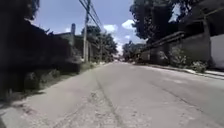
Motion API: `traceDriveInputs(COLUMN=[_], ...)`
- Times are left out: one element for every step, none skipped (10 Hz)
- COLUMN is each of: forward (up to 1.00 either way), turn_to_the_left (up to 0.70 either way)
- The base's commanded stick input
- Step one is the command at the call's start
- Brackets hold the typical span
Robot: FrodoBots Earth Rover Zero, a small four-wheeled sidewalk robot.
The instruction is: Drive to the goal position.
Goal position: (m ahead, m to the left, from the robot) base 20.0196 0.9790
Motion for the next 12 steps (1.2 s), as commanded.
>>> traceDriveInputs(forward=[1.0, 1.0, 1.0, 1.0, 1.0, 1.0, 1.0, 1.0, 1.0, 1.0, 1.0, 1.0], turn_to_the_left=[-0.21, -0.4, -0.4, 0.0, 0.0, 0.0, 0.0, 0.0, 0.0, 0.0, 0.0, 0.0])
